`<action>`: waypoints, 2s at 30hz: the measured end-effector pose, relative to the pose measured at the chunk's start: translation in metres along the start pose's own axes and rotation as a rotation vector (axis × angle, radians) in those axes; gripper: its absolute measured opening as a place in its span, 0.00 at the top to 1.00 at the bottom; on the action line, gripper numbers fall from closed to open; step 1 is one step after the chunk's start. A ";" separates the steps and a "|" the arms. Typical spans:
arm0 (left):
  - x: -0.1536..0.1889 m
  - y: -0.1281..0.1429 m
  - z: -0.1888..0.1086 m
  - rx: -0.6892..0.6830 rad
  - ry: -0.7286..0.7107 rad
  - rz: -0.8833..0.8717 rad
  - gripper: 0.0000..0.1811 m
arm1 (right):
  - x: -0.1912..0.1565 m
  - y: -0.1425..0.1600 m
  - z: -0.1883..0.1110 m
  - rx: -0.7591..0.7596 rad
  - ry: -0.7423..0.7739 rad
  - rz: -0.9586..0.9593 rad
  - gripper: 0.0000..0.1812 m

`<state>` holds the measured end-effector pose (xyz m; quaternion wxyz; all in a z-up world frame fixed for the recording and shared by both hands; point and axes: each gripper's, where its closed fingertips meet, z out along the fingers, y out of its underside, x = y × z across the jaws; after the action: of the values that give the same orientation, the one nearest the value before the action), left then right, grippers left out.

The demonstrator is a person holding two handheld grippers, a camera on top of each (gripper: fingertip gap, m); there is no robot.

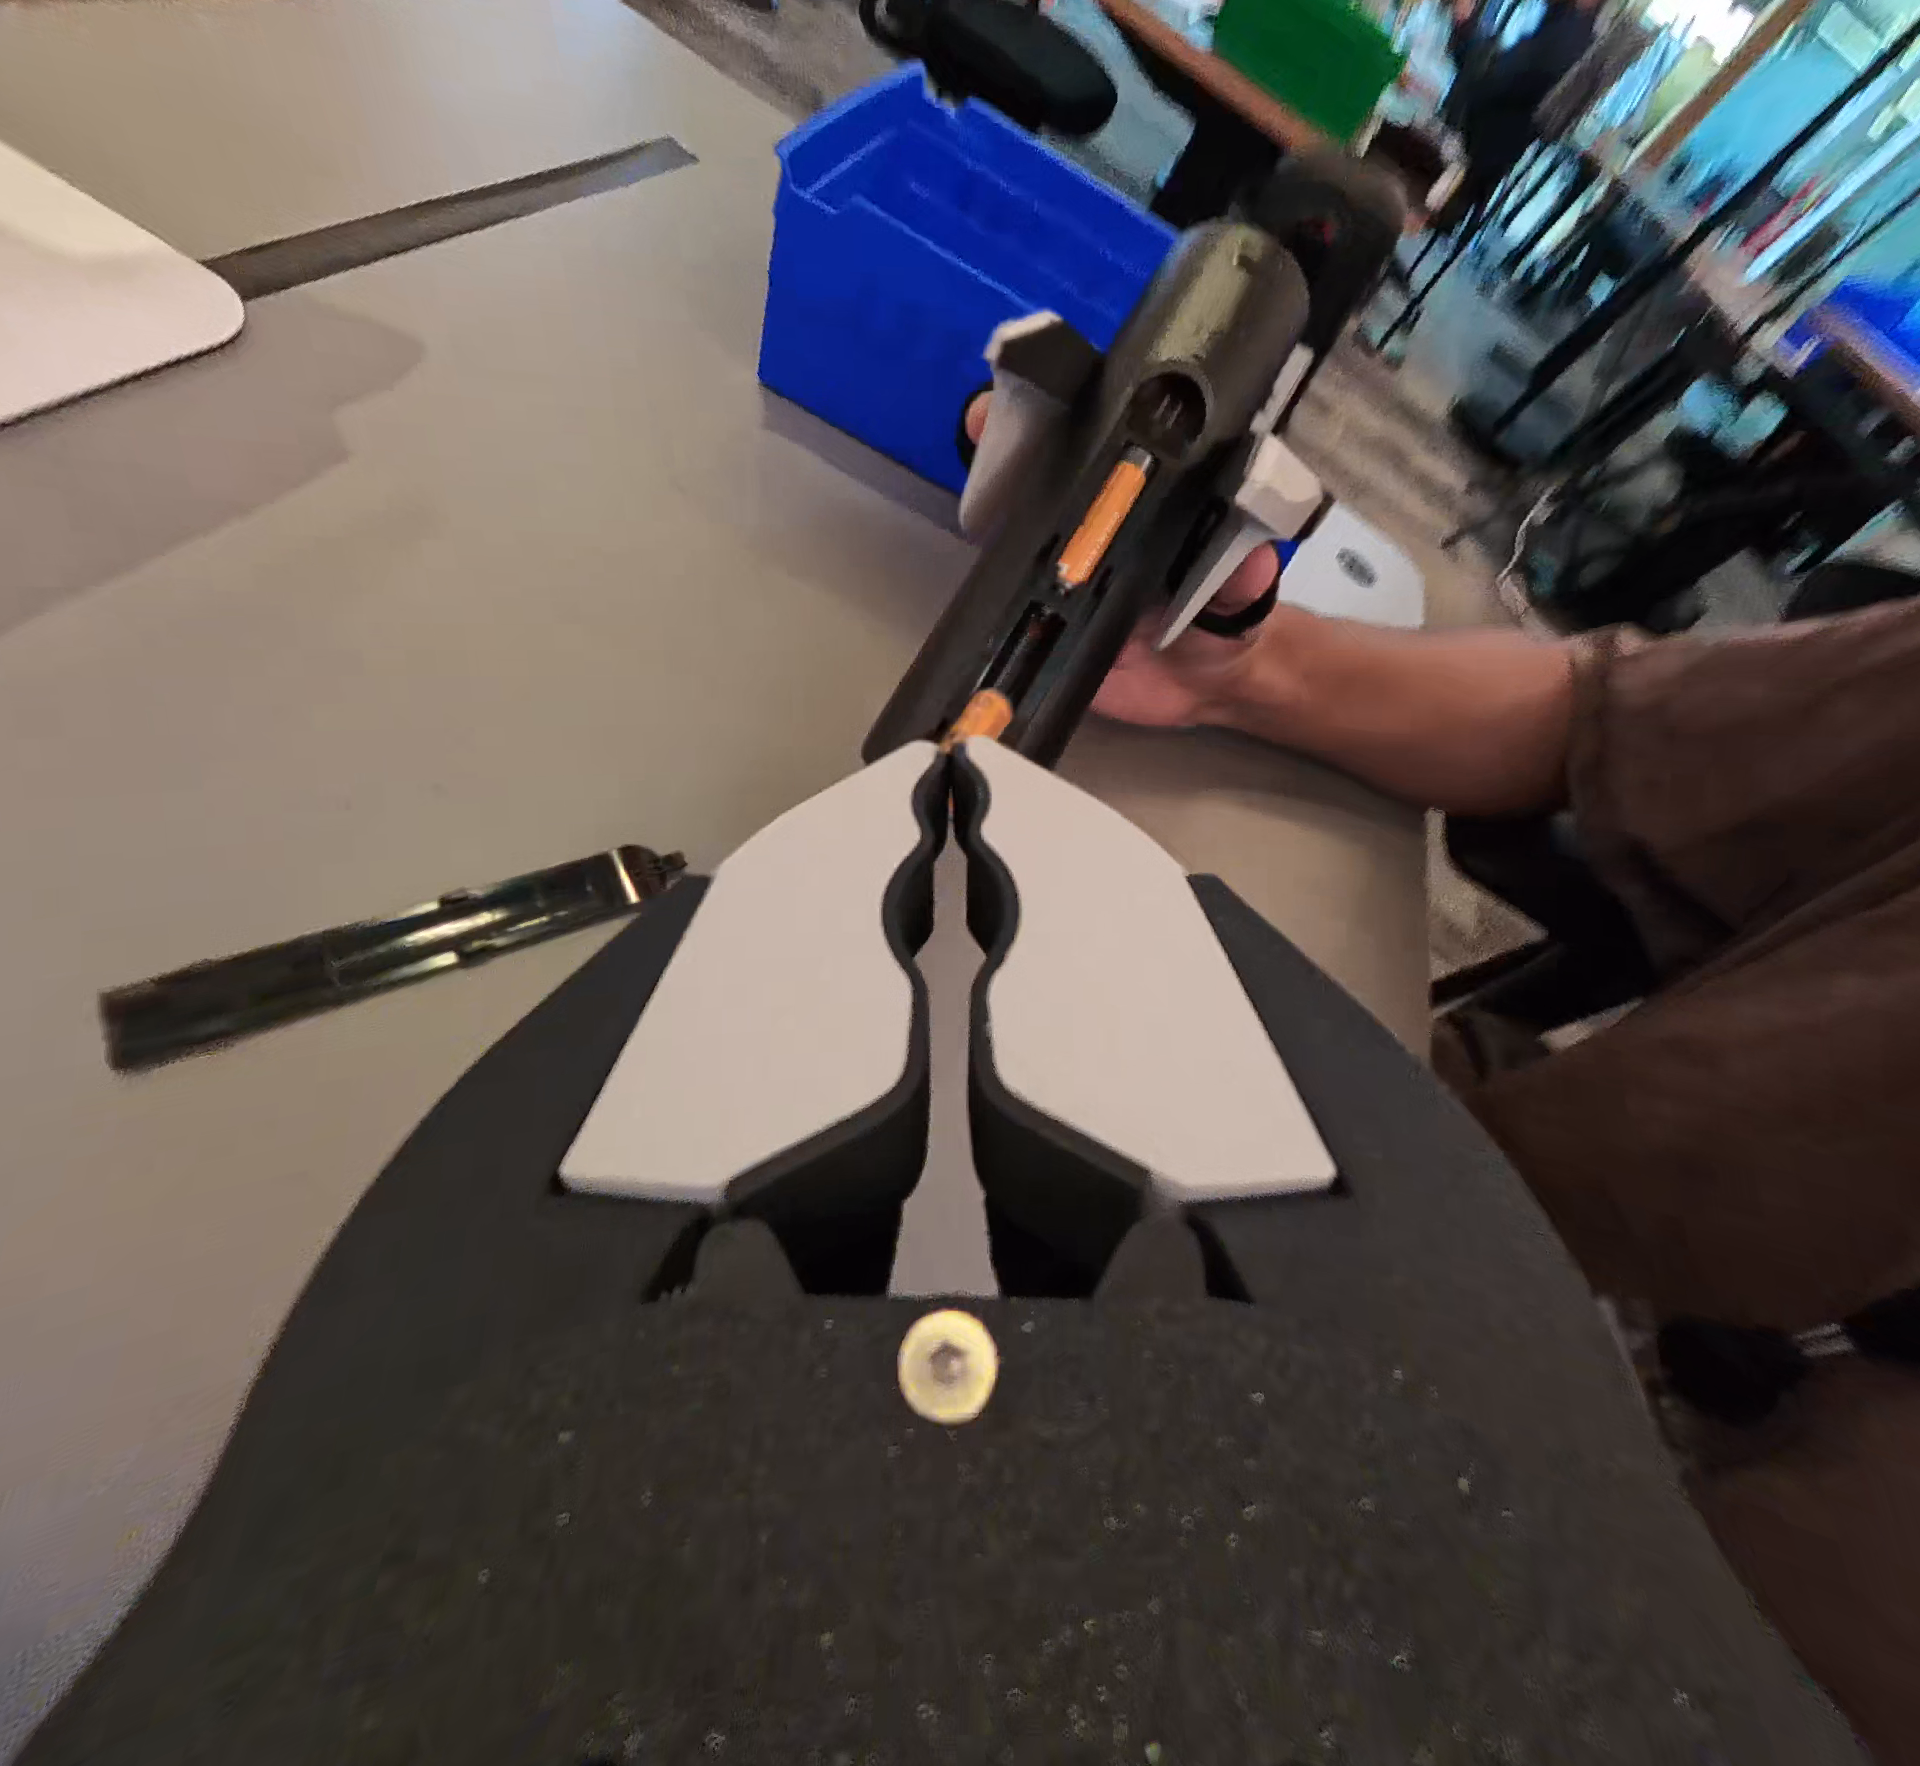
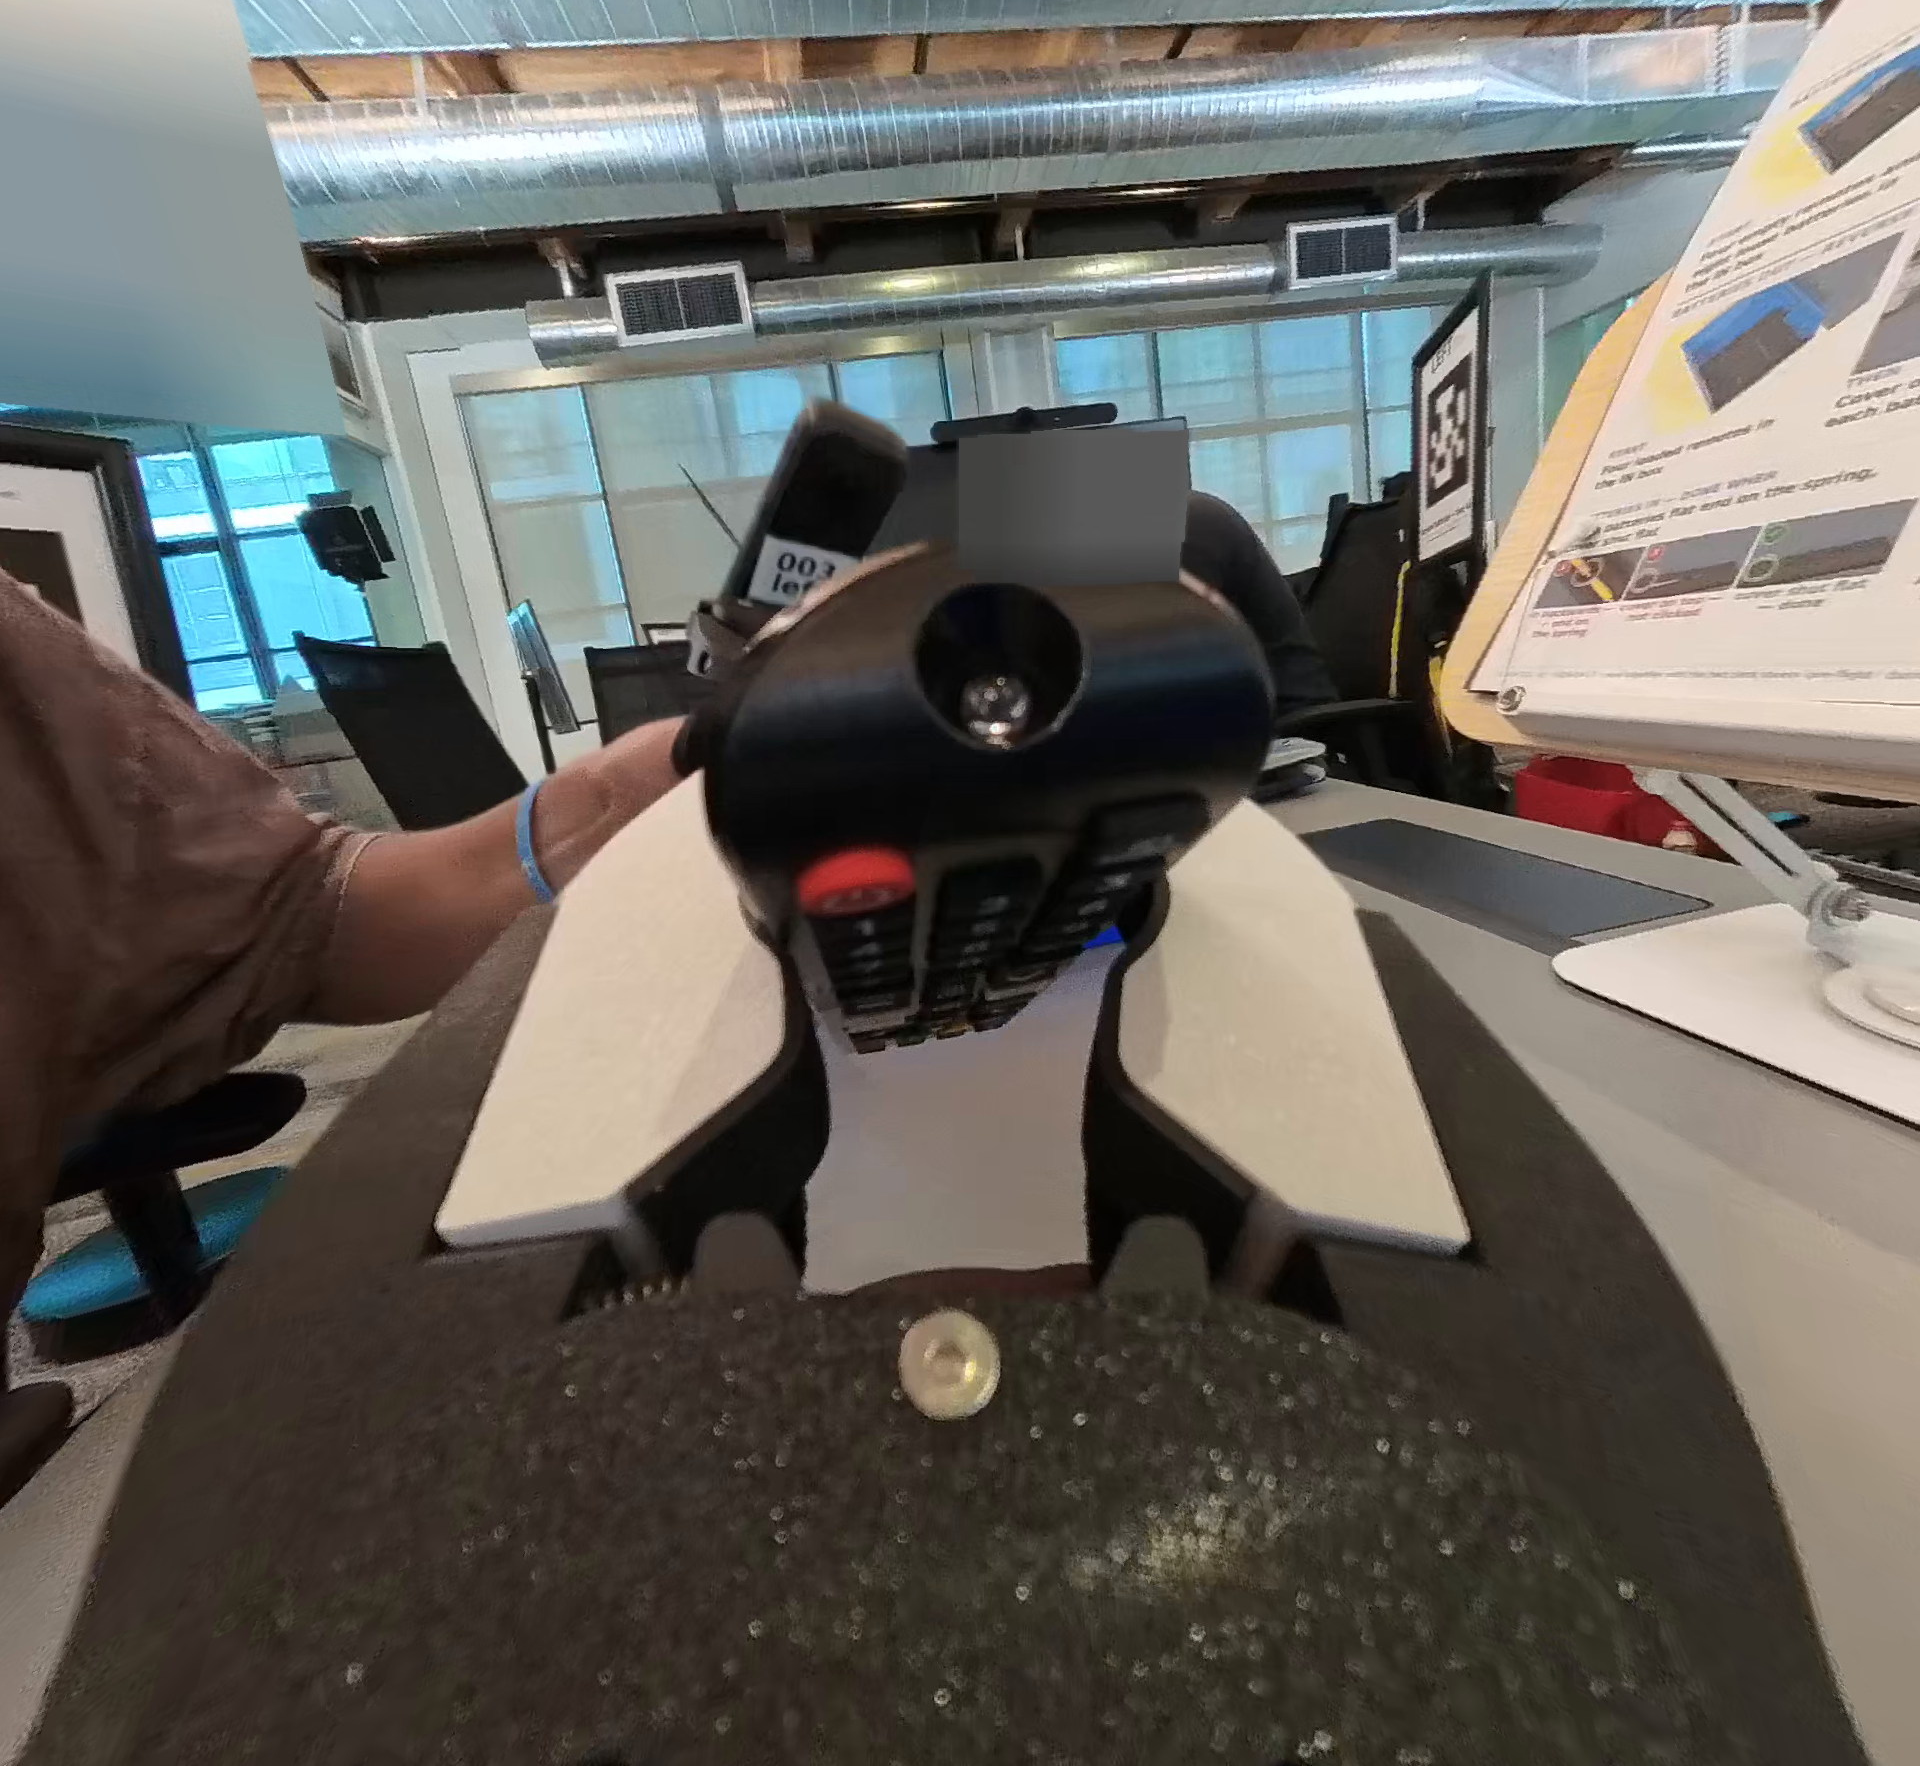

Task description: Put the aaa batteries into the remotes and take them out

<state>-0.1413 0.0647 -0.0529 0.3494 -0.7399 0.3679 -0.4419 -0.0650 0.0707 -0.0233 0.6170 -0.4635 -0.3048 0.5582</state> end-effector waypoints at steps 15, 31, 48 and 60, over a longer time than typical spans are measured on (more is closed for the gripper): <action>-0.021 0.062 0.001 -0.078 -0.196 0.064 0.82 | 0.004 0.006 0.001 -0.019 0.021 0.014 0.67; 0.023 0.040 0.048 0.036 0.085 0.139 0.63 | -0.019 0.001 0.006 0.018 -0.088 0.045 0.67; 0.029 0.012 0.047 -0.094 0.238 0.035 0.70 | -0.026 0.007 0.008 -0.005 -0.127 0.053 0.67; 0.002 0.033 0.036 0.067 0.339 -0.717 0.63 | -0.024 0.009 0.009 -0.045 -0.075 -0.076 0.67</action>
<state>-0.1151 0.0543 -0.0930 0.1314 -0.7260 0.1241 -0.6635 -0.0810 0.0491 -0.0243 0.6151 -0.4442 -0.3576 0.5445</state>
